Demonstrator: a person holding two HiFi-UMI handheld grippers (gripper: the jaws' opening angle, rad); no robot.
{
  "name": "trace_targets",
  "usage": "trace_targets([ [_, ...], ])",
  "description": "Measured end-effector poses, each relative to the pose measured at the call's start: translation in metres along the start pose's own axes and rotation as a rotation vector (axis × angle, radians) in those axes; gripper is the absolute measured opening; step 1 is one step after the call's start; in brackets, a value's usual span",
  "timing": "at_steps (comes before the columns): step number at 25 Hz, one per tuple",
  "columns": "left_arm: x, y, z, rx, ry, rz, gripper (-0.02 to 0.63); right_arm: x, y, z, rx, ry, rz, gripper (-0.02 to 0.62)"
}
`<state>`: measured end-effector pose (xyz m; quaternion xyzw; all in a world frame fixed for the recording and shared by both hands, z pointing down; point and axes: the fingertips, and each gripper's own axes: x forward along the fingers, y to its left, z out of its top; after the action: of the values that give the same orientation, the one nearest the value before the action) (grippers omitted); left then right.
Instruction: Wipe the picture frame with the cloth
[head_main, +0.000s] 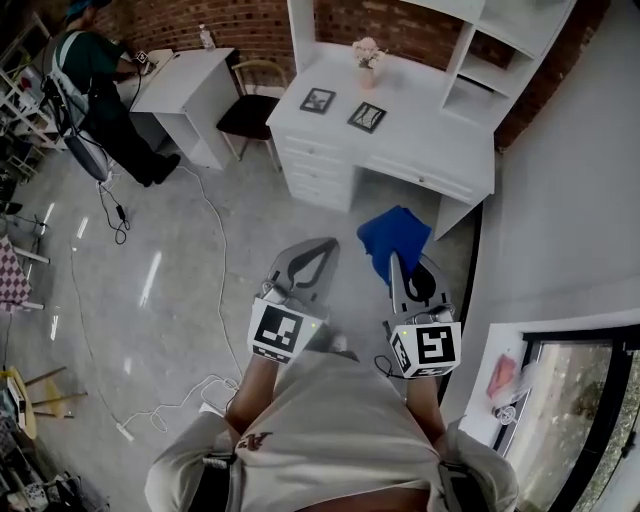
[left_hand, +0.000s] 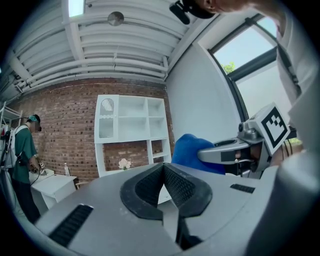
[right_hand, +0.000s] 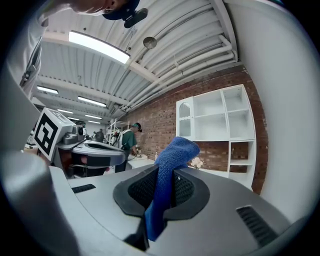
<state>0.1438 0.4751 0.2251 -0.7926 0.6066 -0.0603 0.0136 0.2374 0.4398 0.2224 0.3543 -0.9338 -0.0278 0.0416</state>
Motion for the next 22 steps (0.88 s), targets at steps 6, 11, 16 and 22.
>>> trace_targets([
  [6,0.023,0.017,-0.003,-0.001,0.000,0.005,0.002,0.026,-0.013,-0.004,-0.008,0.009,0.000,0.026],
  [11,0.050,0.042,-0.011,-0.008,0.004,0.005,0.000,0.058,-0.025,-0.008,-0.016,0.020,-0.001,0.028],
  [16,0.078,0.070,-0.015,-0.011,0.006,-0.008,0.002,0.095,-0.038,-0.011,-0.017,0.035,-0.014,0.028],
  [22,0.111,0.102,-0.021,-0.025,0.017,-0.039,0.002,0.137,-0.051,-0.012,-0.011,0.054,-0.040,0.028],
])
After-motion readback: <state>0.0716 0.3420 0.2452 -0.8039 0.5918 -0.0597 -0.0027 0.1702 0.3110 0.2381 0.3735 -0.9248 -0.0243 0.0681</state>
